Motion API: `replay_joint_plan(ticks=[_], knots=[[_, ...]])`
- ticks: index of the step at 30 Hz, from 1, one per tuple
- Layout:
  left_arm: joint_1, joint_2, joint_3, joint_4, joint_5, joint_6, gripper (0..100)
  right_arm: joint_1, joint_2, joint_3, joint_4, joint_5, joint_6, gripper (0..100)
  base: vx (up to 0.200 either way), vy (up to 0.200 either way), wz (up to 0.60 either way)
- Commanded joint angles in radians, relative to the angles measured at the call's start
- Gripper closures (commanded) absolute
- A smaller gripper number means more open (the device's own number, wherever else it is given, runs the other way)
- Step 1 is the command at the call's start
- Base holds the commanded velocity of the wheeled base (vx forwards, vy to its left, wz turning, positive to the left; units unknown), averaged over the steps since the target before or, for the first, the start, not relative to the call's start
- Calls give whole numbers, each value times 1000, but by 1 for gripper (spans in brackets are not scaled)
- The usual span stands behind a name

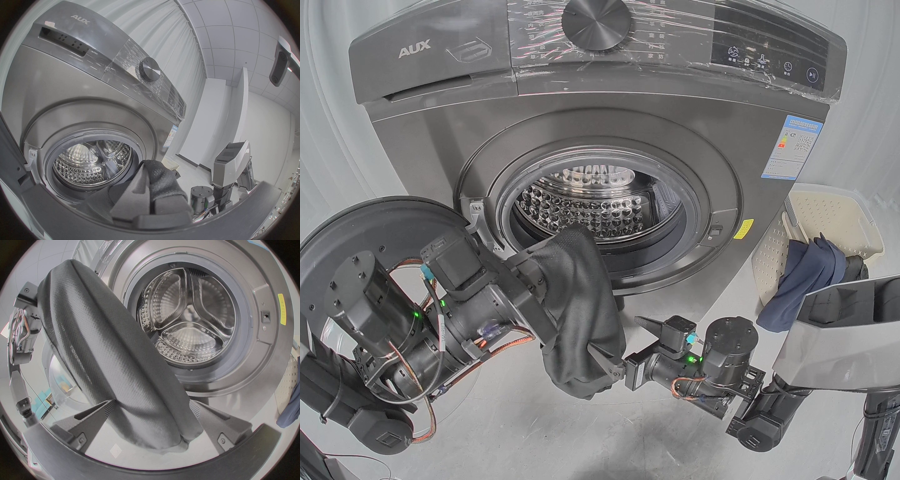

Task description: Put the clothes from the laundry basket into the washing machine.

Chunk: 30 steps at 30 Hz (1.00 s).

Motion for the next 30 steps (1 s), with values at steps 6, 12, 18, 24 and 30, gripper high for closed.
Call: replay_joint_plan(ticks=[6,12,18,24,30], knots=[[5,8,1,-1,1,-2,100,37,-116,109,-2,23,8,0,0,0,0],[5,3,3,-1,1,1,100,46,-75,74,-1,23,-3,0,0,0,0],[1,-20,0,-1,-2,1,100,-7,60,-48,-1,23,-17,0,0,0,0],[-6,-32,0,-1,-16,0,100,-40,141,-163,-1,23,-20,0,0,0,0],[-6,-32,0,-1,-16,1,100,-46,178,-226,-2,23,-15,0,0,0,0]])
